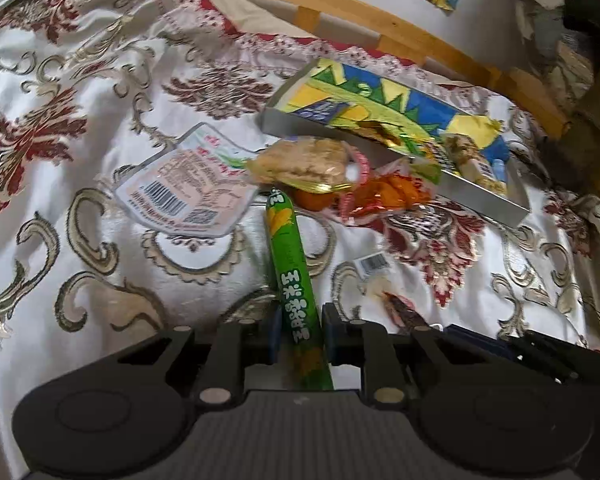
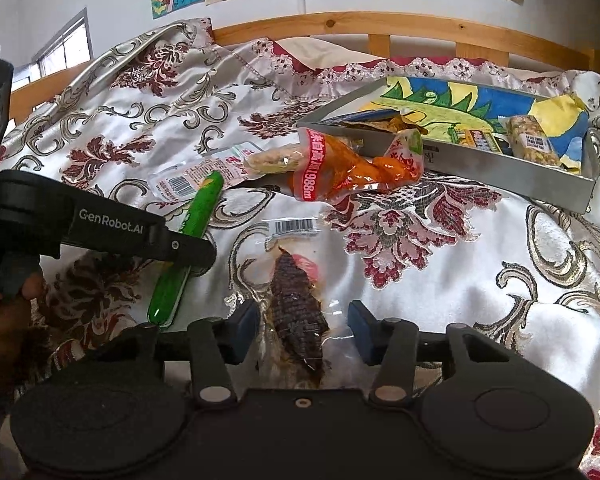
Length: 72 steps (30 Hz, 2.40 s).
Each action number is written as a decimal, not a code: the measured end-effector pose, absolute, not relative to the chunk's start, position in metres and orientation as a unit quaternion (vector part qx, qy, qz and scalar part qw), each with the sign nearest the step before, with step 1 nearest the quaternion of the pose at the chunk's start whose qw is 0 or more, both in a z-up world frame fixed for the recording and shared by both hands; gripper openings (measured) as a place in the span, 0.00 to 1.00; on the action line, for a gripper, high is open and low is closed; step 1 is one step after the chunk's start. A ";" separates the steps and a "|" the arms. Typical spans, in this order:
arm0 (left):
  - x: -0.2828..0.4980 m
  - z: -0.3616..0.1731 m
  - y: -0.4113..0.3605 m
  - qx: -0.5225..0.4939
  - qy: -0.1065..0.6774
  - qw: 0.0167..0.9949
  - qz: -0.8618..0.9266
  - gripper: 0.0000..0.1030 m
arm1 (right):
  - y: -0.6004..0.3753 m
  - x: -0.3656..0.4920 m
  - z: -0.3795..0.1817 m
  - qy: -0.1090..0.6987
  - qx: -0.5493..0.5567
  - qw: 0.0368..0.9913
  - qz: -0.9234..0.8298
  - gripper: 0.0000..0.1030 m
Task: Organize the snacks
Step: 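Grasp the green stick packet with the left tool while the right tool grasps the dried-fish packet, then carry the green stick and dried-fish packets over the silver tray with both tools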
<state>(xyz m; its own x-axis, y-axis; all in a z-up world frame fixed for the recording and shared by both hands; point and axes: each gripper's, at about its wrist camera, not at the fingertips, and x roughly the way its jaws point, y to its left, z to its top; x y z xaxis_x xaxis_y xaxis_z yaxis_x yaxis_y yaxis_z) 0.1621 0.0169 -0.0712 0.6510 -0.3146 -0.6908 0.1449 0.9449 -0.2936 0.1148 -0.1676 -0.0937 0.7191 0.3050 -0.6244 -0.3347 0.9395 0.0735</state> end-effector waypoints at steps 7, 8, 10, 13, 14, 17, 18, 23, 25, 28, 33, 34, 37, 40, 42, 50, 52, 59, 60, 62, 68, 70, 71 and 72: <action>0.155 -0.064 0.010 -0.101 0.386 0.905 -0.149 0.20 | -0.169 0.108 -0.083 0.321 -0.020 0.933 0.165 0.48; 0.155 -0.063 0.010 -0.101 0.386 0.905 -0.149 0.20 | -0.169 0.107 -0.082 0.318 -0.022 0.934 0.163 0.48; 0.154 -0.063 0.010 -0.102 0.385 0.905 -0.150 0.20 | -0.169 0.105 -0.078 0.311 -0.032 0.937 0.154 0.48; 0.153 -0.061 0.009 -0.101 0.382 0.906 -0.150 0.20 | -0.168 0.103 -0.075 0.300 -0.052 0.942 0.143 0.48; 0.153 -0.061 0.009 -0.101 0.381 0.906 -0.152 0.20 | -0.167 0.101 -0.074 0.294 -0.063 0.944 0.138 0.48; 0.151 -0.056 0.008 -0.104 0.375 0.908 -0.158 0.19 | -0.163 0.098 -0.071 0.275 -0.089 0.949 0.127 0.48; 0.151 -0.054 0.007 -0.104 0.372 0.908 -0.161 0.19 | -0.162 0.097 -0.070 0.269 -0.095 0.950 0.125 0.48; 0.150 -0.049 0.003 -0.106 0.365 0.909 -0.173 0.18 | -0.163 0.096 -0.067 0.249 -0.109 0.955 0.114 0.48; 0.150 -0.052 0.000 -0.089 0.371 0.909 -0.171 0.18 | -0.164 0.097 -0.068 0.252 -0.107 0.955 0.113 0.48; 0.152 -0.058 -0.001 -0.086 0.391 0.901 -0.170 0.18 | -0.164 0.097 -0.068 0.252 -0.104 0.956 0.111 0.48; 0.162 -0.068 -0.002 -0.080 0.424 0.885 -0.175 0.19 | -0.165 0.096 -0.067 0.251 -0.105 0.956 0.110 0.48; 0.166 -0.070 -0.002 -0.082 0.429 0.882 -0.177 0.19 | -0.165 0.096 -0.068 0.251 -0.104 0.956 0.109 0.48; 0.175 -0.074 -0.002 -0.085 0.435 0.878 -0.182 0.21 | -0.165 0.096 -0.067 0.251 -0.103 0.956 0.107 0.48; 0.179 -0.074 -0.005 -0.079 0.436 0.877 -0.184 0.18 | -0.165 0.096 -0.068 0.250 -0.106 0.957 0.104 0.48; 0.177 -0.069 -0.005 -0.081 0.430 0.881 -0.181 0.17 | -0.164 0.096 -0.068 0.249 -0.109 0.957 0.103 0.48; 0.174 -0.038 -0.006 -0.104 0.376 0.899 -0.196 0.17 | -0.166 0.095 -0.057 0.212 -0.145 0.963 0.080 0.48; 0.181 -0.030 -0.010 -0.107 0.367 0.902 -0.203 0.17 | -0.171 0.099 -0.053 0.203 -0.151 0.965 0.072 0.48; 0.239 -0.011 -0.032 -0.117 0.347 0.906 -0.212 0.18 | -0.199 0.138 -0.034 0.188 -0.141 0.971 0.042 0.48; 0.253 -0.008 -0.036 -0.121 0.345 0.906 -0.214 0.18 | -0.204 0.149 -0.031 0.187 -0.136 0.972 0.039 0.48; 0.274 -0.005 -0.041 -0.125 0.336 0.909 -0.213 0.18 | -0.212 0.173 -0.025 0.186 -0.129 0.973 0.035 0.48; 0.342 -0.003 -0.062 -0.128 0.317 0.915 -0.213 0.18 | -0.228 0.244 -0.020 0.192 -0.132 0.972 0.035 0.48; 0.361 -0.007 -0.067 -0.131 0.317 0.914 -0.215 0.18 | -0.232 0.264 -0.022 0.198 -0.131 0.971 0.035 0.48; 0.370 -0.010 -0.070 -0.135 0.319 0.913 -0.215 0.18 | -0.233 0.271 -0.024 0.201 -0.131 0.970 0.035 0.48; 0.379 -0.014 -0.072 -0.140 0.323 0.911 -0.216 0.18 | -0.234 0.280 -0.026 0.207 -0.129 0.969 0.035 0.48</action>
